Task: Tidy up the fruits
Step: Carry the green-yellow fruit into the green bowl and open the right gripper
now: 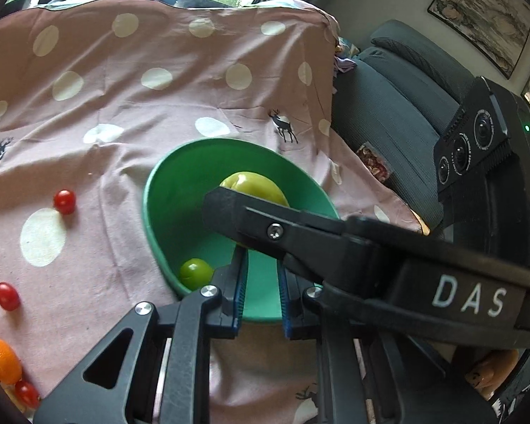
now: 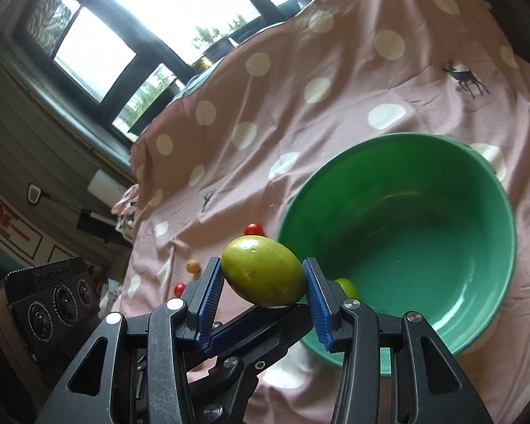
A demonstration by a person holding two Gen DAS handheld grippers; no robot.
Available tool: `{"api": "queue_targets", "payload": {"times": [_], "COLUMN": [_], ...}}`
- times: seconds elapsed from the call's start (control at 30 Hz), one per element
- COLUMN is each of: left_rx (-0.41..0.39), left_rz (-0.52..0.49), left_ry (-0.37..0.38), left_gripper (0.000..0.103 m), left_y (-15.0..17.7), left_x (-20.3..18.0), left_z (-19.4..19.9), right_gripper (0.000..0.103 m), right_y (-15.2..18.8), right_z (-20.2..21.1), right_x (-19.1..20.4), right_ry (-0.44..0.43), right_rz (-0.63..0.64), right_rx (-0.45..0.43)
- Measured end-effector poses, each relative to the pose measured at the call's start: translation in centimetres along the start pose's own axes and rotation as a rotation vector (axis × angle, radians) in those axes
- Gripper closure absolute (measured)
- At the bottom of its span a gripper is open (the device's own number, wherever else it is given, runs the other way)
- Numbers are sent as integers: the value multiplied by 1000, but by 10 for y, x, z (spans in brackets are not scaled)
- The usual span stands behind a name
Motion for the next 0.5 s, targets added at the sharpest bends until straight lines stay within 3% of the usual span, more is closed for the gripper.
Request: {"api": "queue_targets", "payload": {"times": [0.3,0.5], "left_rx": [108,114], "left_rz": [5,17], "left_ry": [30,24], "left_gripper": [89,86], "left_y": [-4,-2], "left_x": [-7,-7], "left_z": [-47,-53], "right_gripper": [55,55], "right_y": [-8,-6], "right_z": [-2,-11], "right_x": [-50,-61], "right_ry": [82,142], "right_rz": [-115,-136], "right_rx": [17,48]}}
Point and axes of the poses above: each gripper's, at about its wrist camera, not at the fingertips, and z roughly against the way its jaws point, x to its left, y to its underside, the point moved 3 cm from there along -z, roughly the way its jaws point, and after that the axes turned 3 degrees about y, right-handed, at the moved point
